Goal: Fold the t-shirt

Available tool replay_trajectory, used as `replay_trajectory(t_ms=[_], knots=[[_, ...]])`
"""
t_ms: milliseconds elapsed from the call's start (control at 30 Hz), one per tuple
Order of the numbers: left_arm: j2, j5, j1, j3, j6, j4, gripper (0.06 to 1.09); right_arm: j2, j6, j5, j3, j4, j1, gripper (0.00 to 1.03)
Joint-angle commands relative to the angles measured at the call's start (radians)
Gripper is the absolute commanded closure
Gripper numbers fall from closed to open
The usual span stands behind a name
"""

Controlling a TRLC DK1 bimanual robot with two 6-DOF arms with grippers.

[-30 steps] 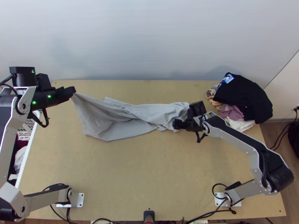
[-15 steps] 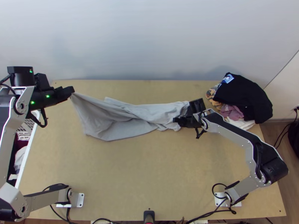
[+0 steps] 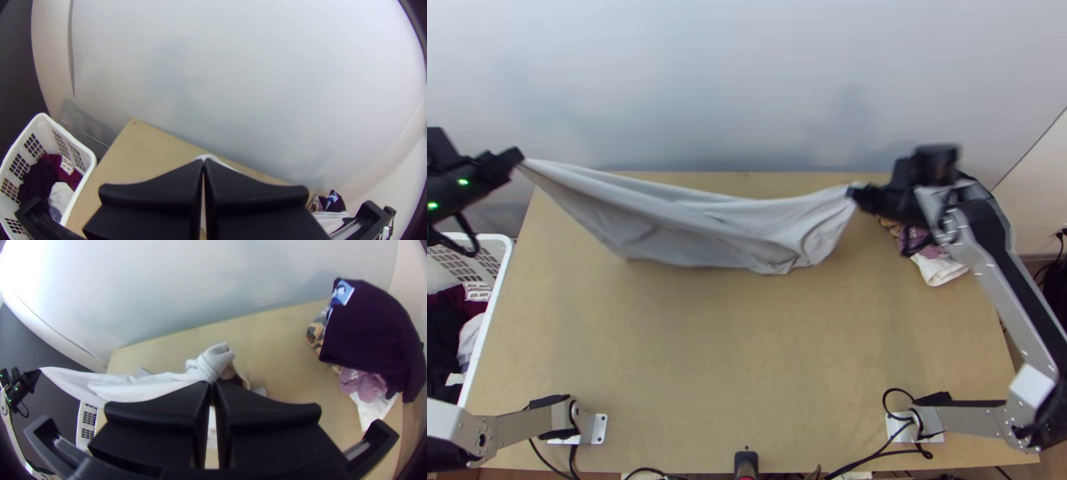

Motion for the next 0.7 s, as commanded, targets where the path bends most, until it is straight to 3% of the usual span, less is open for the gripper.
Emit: replay_trajectory(t_ms=[0,267,533,667], knots=[[-0.036,-0.069,0.061,0.125,0.000,0.009,1.05,-0.042,0.019,0.000,0.367,-0.219,-0.017,1.00],[-0.125,-0.097,0.104,0.238,0.056,0.046,1.05,-0.011,0.050,0.043,0.769,-0.414,-0.028,1.00],[-0.221,-0.098,0.107,0.272,0.135,0.087,1.05,-0.158,0.016,0.066,0.809,-0.411,-0.056,1.00],[-0.267,-0.097,0.107,0.315,0.174,0.089,1.05,-0.232,-0.042,0.147,0.810,-0.401,-0.057,1.00]])
